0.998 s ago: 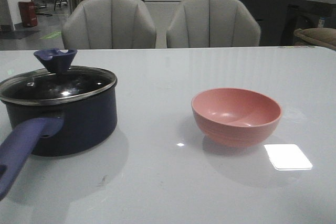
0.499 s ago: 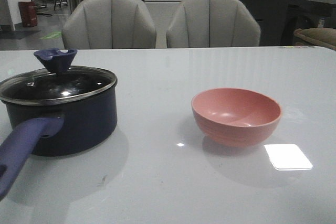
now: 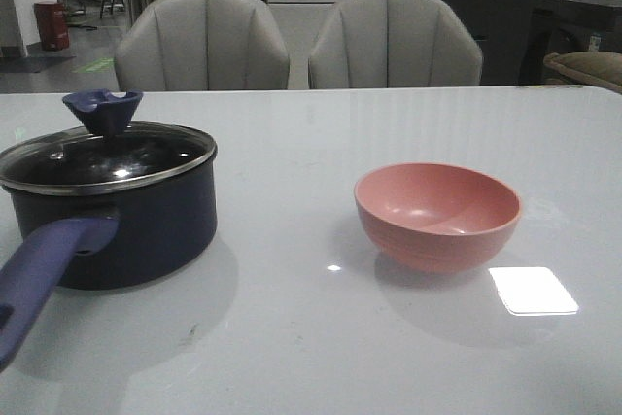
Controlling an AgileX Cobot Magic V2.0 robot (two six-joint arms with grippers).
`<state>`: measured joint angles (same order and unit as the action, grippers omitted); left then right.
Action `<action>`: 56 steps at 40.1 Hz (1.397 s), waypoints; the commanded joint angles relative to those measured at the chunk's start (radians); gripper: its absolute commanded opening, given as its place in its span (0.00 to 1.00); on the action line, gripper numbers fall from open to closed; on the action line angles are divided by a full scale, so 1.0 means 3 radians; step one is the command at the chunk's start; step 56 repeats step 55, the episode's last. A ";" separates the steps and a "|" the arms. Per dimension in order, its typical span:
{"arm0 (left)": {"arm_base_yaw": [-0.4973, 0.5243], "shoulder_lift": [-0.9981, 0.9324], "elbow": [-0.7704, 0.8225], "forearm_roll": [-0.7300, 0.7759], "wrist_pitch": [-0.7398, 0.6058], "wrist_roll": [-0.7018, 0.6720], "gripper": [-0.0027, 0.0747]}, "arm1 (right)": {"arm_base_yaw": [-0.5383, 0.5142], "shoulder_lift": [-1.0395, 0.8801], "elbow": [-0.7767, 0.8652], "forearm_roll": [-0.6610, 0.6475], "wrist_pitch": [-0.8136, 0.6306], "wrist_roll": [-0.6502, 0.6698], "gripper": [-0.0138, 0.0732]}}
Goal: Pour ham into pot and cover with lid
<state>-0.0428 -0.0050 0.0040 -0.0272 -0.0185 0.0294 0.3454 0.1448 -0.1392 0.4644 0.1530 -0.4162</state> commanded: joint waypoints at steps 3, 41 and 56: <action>0.0010 -0.0060 0.0073 -0.0017 -0.0285 -0.0001 0.18 | -0.0039 0.0028 0.0016 -0.0402 -0.0510 0.0183 0.33; 0.0010 -0.0060 0.0073 -0.0017 -0.0285 -0.0001 0.18 | -0.0663 -0.0583 0.0538 -0.1862 -0.0640 0.1700 0.33; 0.0010 -0.0060 0.0073 -0.0017 -0.0285 -0.0001 0.18 | -0.0663 -0.0583 0.0538 -0.1862 -0.0640 0.1700 0.33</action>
